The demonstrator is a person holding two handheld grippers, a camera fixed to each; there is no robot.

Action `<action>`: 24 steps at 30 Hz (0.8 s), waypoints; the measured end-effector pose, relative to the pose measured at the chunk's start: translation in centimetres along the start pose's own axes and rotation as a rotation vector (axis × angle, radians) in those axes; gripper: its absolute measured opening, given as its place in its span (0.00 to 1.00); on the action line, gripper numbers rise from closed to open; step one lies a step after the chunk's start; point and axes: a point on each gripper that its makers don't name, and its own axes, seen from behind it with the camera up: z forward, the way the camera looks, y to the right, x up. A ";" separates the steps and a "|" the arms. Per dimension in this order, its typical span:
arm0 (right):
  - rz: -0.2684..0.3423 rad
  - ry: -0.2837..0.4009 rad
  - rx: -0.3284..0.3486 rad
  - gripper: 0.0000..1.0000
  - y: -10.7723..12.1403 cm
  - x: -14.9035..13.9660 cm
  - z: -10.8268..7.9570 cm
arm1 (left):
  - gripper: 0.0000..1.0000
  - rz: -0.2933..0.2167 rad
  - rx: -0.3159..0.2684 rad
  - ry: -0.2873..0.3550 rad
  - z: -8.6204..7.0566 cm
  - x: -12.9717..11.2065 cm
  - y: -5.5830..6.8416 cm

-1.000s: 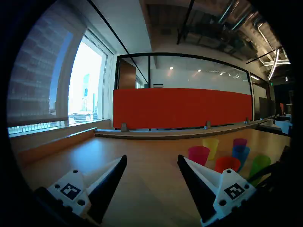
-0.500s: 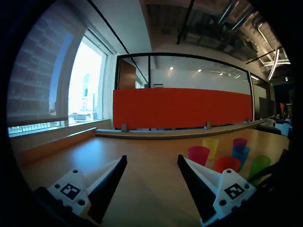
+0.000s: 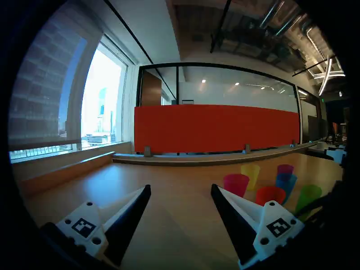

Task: Pour water

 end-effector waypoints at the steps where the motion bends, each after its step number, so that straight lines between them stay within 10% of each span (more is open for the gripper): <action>1: -0.003 -0.002 0.000 1.00 0.0 0.0 0.0 | 0.99 0.000 0.000 0.000 0.0 0.0 0.0; 24: -0.016 -0.006 -0.006 1.00 0.0 0.0 0.1 | 0.99 0.000 0.000 0.000 0.1 0.1 0.0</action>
